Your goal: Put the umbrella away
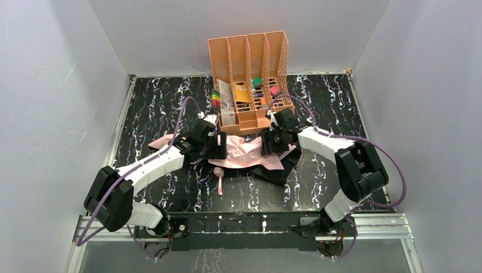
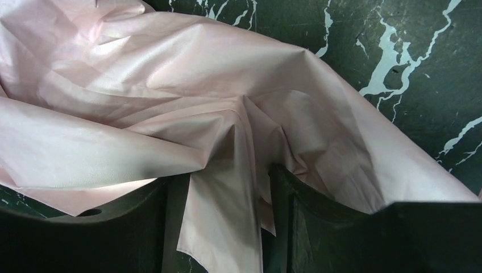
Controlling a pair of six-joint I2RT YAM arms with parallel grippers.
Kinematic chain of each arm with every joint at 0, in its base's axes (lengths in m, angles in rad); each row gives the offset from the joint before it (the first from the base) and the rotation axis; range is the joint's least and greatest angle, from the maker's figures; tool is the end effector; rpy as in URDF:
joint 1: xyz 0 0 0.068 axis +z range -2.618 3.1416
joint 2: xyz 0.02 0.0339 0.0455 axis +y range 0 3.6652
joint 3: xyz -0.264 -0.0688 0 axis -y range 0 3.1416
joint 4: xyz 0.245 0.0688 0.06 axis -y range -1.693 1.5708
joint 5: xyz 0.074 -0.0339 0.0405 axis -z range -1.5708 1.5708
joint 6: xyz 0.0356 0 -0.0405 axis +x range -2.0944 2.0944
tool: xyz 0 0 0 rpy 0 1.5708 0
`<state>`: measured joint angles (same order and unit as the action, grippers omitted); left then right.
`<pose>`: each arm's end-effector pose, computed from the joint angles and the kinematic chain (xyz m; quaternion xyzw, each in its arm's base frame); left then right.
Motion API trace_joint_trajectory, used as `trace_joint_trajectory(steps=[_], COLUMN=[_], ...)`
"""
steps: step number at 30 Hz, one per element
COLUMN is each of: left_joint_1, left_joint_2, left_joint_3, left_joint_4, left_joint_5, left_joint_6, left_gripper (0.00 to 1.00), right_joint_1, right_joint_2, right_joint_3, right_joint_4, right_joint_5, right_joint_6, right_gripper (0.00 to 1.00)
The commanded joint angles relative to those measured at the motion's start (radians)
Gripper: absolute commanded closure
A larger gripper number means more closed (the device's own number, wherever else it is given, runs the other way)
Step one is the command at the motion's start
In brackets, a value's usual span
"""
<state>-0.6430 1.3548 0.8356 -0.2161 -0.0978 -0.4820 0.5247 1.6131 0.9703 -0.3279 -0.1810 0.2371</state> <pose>0.2318 -0.1693 0.2285 0.0536 0.9116 -0.1783 0.3666 0.2779 0.1683 0.1885 -0.1628 0.9378 0.1896 0.2412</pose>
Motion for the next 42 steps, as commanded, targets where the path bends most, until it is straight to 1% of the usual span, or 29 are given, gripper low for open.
trace_joint_trajectory(steps=[1, 4, 7, 8, 11, 14, 18, 21, 25, 27, 30, 31, 34, 36, 40, 42], left_joint_1=[0.025, 0.031, 0.039, 0.043, 0.074, 0.142, 0.281, 0.372, 0.502, 0.563, 0.638, 0.673, 0.722, 0.739, 0.751, 0.75], left_joint_2=[-0.031, -0.138, -0.255, -0.274, -0.293, -0.263, -0.204, -0.153, -0.077, -0.036, 0.041, 0.081, 0.153, 0.185, 0.239, 0.257], left_joint_3=[0.038, 0.085, 0.133, 0.152, 0.199, 0.234, 0.257, 0.271, 0.282, 0.284, 0.299, 0.306, 0.307, 0.294, 0.262, 0.237], left_joint_4=[0.014, -0.029, -0.09, -0.121, -0.207, -0.274, -0.316, -0.34, -0.333, -0.31, -0.266, -0.259, -0.238, -0.224, -0.216, -0.209], left_joint_5=[0.067, 0.095, 0.127, 0.116, 0.007, -0.069, -0.092, -0.127, -0.125, -0.106, -0.076, -0.067, -0.054, -0.051, -0.014, 0.007], left_joint_6=[0.024, 0.053, 0.105, 0.12, 0.152, 0.152, 0.127, 0.105, 0.104, 0.104, 0.101, 0.102, 0.111, 0.118, 0.135, 0.139], left_gripper=[0.3, 0.28, 0.24, 0.23, 0.21, 0.21, 0.21, 0.21, 0.21, 0.22, 0.28, 0.31, 0.41, 0.47, 0.66, 0.71], right_joint_1=[-0.002, -0.002, -0.007, -0.012, -0.039, -0.084, -0.136, -0.162, -0.178, -0.179, -0.184, -0.185, -0.187, -0.19, -0.189, -0.19], right_joint_2=[-0.051, -0.168, -0.258, -0.27, -0.277, -0.255, -0.19, -0.124, -0.053, -0.026, 0.0, 0.004, 0.011, 0.019, 0.022, 0.016], right_joint_3=[0.019, 0.047, 0.094, 0.112, 0.149, 0.163, 0.199, 0.24, 0.266, 0.264, 0.245, 0.234, 0.194, 0.177, 0.145, 0.119], right_joint_4=[0.044, 0.019, -0.045, -0.08, -0.149, -0.164, -0.168, -0.182, -0.182, -0.18, -0.17, -0.161, -0.135, -0.123, -0.114, -0.103], right_joint_5=[-0.03, 0.001, 0.096, 0.138, 0.256, 0.297, 0.318, 0.33, 0.327, 0.329, 0.342, 0.346, 0.367, 0.37, 0.318, 0.283], right_joint_6=[-0.028, -0.052, -0.081, -0.092, -0.125, -0.146, -0.147, -0.116, -0.085, -0.071, -0.051, -0.048, -0.042, -0.042, -0.035, -0.021], right_gripper=[0.38, 0.37, 0.37, 0.38, 0.41, 0.43, 0.48, 0.51, 0.52, 0.55, 0.63, 0.65, 0.71, 0.74, 0.79, 0.79])
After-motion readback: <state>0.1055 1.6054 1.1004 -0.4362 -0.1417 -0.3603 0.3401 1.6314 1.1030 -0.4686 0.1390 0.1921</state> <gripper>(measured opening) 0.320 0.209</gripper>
